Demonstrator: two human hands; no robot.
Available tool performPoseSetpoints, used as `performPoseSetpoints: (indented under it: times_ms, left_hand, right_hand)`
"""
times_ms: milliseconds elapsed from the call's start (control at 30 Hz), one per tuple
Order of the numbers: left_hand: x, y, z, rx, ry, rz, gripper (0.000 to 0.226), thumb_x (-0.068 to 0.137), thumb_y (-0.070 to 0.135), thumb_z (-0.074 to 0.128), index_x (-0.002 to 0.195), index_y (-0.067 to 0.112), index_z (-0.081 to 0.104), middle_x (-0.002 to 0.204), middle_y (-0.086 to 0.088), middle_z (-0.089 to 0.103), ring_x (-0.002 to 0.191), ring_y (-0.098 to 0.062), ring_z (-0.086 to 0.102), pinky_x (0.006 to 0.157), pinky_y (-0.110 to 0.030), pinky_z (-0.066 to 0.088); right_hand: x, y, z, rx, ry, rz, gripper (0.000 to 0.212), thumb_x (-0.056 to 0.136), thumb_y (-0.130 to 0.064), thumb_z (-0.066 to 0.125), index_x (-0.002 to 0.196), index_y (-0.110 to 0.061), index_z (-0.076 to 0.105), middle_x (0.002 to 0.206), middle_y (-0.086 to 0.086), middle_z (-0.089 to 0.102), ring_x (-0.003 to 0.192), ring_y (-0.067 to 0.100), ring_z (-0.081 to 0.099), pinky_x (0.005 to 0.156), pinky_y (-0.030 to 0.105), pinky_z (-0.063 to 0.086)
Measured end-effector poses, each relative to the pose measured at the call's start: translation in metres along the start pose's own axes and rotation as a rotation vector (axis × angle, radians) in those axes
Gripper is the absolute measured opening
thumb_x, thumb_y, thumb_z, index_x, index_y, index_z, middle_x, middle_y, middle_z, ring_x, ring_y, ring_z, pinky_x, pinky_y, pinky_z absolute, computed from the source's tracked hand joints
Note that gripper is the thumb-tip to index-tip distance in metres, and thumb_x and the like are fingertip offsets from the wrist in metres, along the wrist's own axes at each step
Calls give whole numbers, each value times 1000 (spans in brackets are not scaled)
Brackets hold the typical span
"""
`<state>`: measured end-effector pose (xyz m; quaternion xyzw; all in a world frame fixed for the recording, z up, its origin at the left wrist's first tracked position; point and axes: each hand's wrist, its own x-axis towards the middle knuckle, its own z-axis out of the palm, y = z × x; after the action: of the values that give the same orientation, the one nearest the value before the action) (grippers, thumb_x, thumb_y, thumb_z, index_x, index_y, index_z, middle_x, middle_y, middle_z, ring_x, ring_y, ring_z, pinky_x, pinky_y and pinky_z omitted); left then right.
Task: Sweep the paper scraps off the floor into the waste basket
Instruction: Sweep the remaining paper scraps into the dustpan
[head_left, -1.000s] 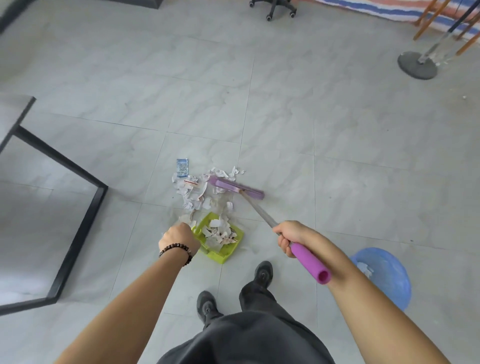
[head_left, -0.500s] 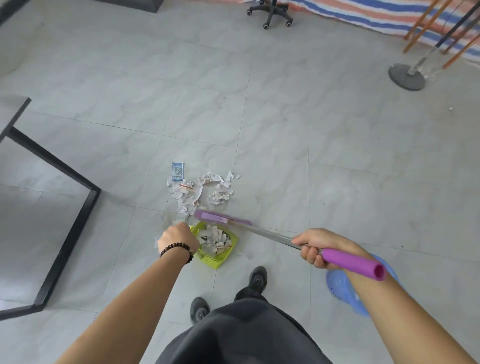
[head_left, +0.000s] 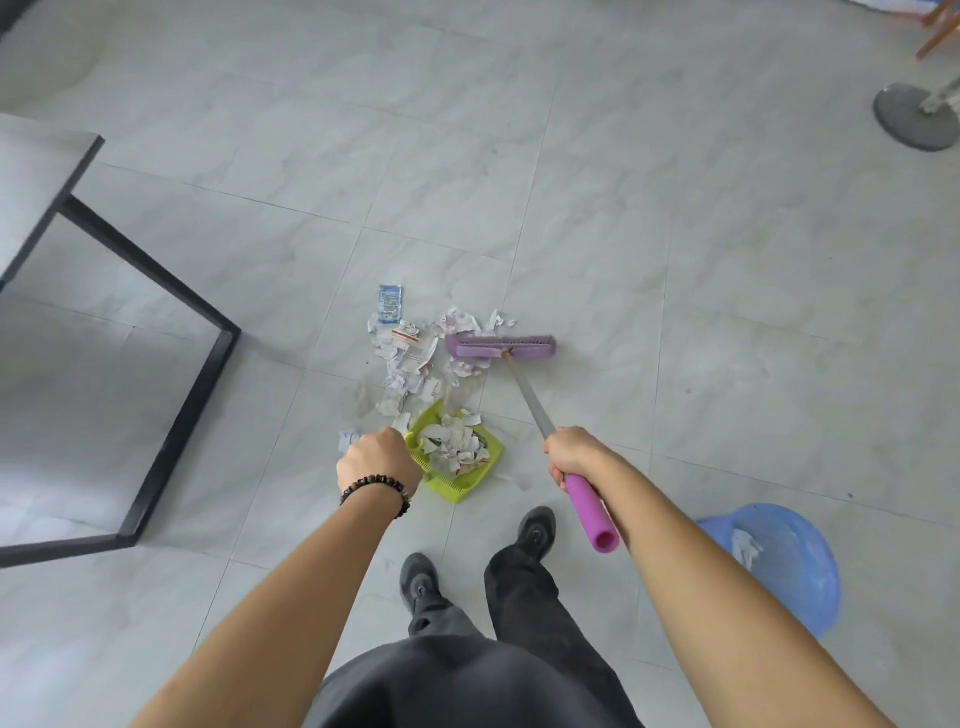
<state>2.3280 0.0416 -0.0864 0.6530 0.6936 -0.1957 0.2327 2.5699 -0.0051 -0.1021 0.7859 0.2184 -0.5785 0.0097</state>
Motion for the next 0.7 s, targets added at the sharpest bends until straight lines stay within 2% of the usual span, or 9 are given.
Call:
performPoseSetpoints:
  times_ms: [67, 133, 200, 233, 300, 367, 500, 633, 700]
  left_hand:
    - [2, 2, -1, 7, 6, 7, 23, 78, 8, 51, 94, 17, 64, 88, -5, 65, 73, -27, 56, 62, -30, 46]
    - [4, 7, -4, 8, 9, 21, 20, 78, 8, 51, 92, 15, 64, 86, -5, 64, 73, -27, 55, 62, -30, 46]
    - [6, 13, -9, 11, 3, 40, 17, 79, 9, 53, 92, 14, 63, 85, -5, 62, 74, -27, 55, 63, -31, 46]
    - [7, 17, -12, 13, -2, 49, 16, 79, 9, 54, 91, 13, 62, 85, -5, 62, 76, -28, 56, 64, -32, 47]
    - [9, 22, -17, 12, -8, 63, 15, 80, 11, 55, 93, 14, 61, 90, -7, 63, 85, -29, 61, 67, -32, 48]
    - [11, 23, -21, 7, -5, 65, 15, 81, 13, 56, 95, 13, 61, 88, -7, 62, 88, -30, 62, 68, -32, 48]
    - [11, 17, -17, -5, 16, 44, 17, 79, 14, 55, 95, 14, 60, 78, -3, 55, 78, -29, 57, 69, -32, 49]
    - [1, 11, -7, 4, 24, 35, 21, 78, 13, 54, 97, 14, 62, 81, -4, 60, 74, -28, 54, 70, -32, 50]
    - [-2, 6, -4, -2, 25, 32, 21, 78, 11, 52, 95, 15, 63, 83, -5, 62, 75, -28, 54, 69, -31, 49]
  right_hand:
    - [-16, 12, 7, -90, -33, 26, 33, 72, -2, 52, 104, 1, 58, 74, 22, 61, 60, 30, 56, 61, 35, 50]
    - [-36, 27, 7, -115, -44, 30, 6, 87, -5, 48, 87, -8, 53, 69, 13, 55, 55, 25, 51, 55, 31, 45]
    - [-50, 41, -5, -99, -51, 26, 19, 93, -8, 47, 75, -16, 47, 66, 6, 49, 51, 18, 46, 49, 29, 42]
    - [-58, 46, -15, -73, -66, 50, 19, 93, -8, 48, 76, -16, 47, 62, 5, 48, 46, 15, 45, 44, 26, 40]
    - [-72, 53, -40, 14, -109, 140, 6, 96, -13, 47, 93, -17, 51, 51, 1, 45, 34, 9, 39, 35, 17, 34]
    - [-87, 55, -61, 104, -144, 216, 9, 100, -20, 45, 108, -23, 45, 43, -6, 41, 30, 3, 35, 31, 13, 30]
    - [-104, 57, -68, 212, -178, 231, 2, 102, -24, 43, 102, -22, 43, 40, -8, 40, 27, 0, 35, 28, 12, 29]
    - [-97, 48, -56, 298, -113, 161, 4, 100, -19, 42, 102, -22, 44, 46, -5, 40, 27, 2, 35, 31, 10, 29]
    - [-84, 37, -49, 327, -60, 119, 6, 99, -16, 42, 94, -18, 47, 52, -1, 40, 27, 5, 35, 32, 10, 30]
